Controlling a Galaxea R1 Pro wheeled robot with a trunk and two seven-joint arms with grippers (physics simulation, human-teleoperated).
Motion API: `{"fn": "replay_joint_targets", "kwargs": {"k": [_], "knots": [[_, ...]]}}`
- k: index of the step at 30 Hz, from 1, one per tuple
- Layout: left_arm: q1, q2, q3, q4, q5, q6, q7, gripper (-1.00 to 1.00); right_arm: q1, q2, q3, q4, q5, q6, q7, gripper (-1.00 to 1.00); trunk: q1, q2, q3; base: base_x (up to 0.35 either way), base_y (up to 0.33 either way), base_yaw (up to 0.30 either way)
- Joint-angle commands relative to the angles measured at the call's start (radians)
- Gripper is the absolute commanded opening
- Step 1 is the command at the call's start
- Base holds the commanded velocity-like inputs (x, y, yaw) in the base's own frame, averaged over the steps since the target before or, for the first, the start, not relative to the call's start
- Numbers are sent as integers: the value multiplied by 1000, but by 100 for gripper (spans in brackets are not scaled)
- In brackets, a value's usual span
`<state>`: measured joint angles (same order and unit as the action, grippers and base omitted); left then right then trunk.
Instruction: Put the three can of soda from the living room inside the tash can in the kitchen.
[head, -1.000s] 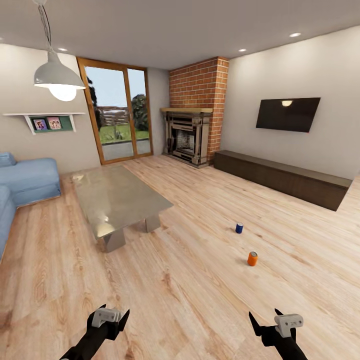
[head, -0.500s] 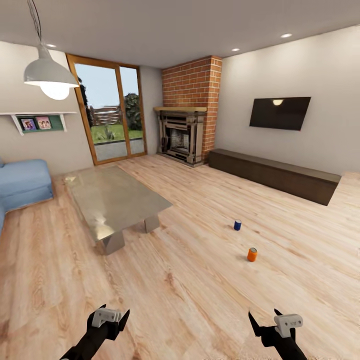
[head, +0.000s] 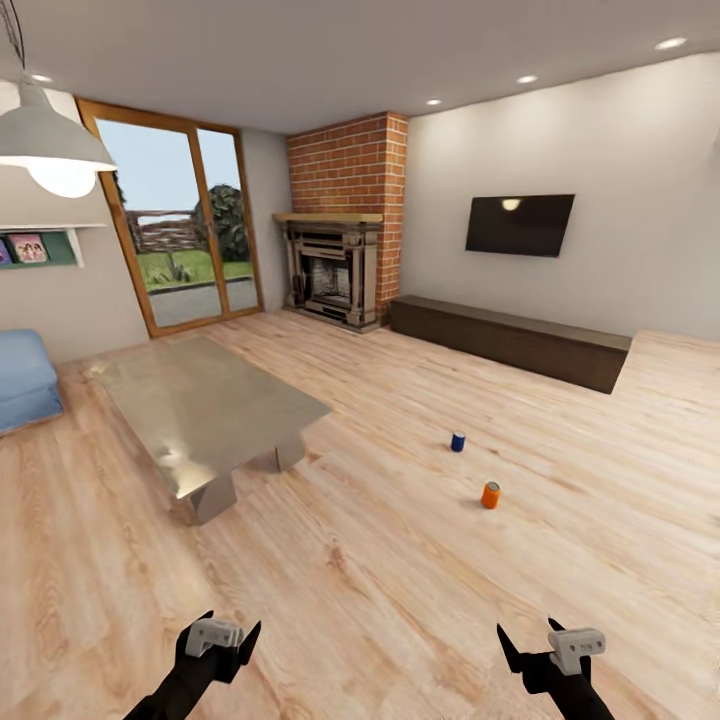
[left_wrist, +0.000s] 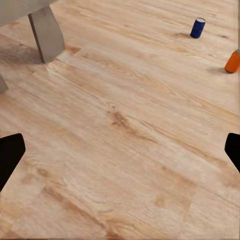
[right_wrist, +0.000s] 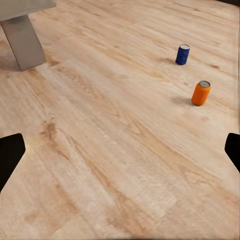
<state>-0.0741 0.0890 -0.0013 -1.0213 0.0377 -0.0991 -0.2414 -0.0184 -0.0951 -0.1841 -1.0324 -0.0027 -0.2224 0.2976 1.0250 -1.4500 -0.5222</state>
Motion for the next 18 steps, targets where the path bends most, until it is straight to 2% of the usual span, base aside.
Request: {"fn": "replay_joint_targets", "kwargs": {"k": [1, 5, 8, 11, 12, 18], "knots": [[0, 0, 0, 3, 0, 0, 0, 100, 0, 0, 0, 0, 0, 0, 0, 100, 0, 0, 0, 0, 317, -236], [0, 0, 0, 11, 2, -1, 0, 100, 0, 0, 0, 0, 0, -1, 0, 100, 0, 0, 0, 0, 280, -236], [0, 0, 0, 14, 2, -4, 1, 100, 0, 0, 0, 0, 1, -3, 0, 100, 0, 0, 0, 0, 116, -226], [0, 0, 0, 14, 2, -5, 1, 100, 0, 3, 0, 0, 1, -4, -2, 100, 0, 0, 0, 0, 38, -149], [0, -1, 0, 15, 1, -5, 2, 100, 0, 13, -1, 0, 3, -5, -2, 100, 0, 0, 0, -106, -31, -48], [0, -1, 0, 15, 1, -5, 2, 100, 0, 20, -1, 0, 4, -6, -4, 100, 0, 0, 0, -201, -102, -21]]}}
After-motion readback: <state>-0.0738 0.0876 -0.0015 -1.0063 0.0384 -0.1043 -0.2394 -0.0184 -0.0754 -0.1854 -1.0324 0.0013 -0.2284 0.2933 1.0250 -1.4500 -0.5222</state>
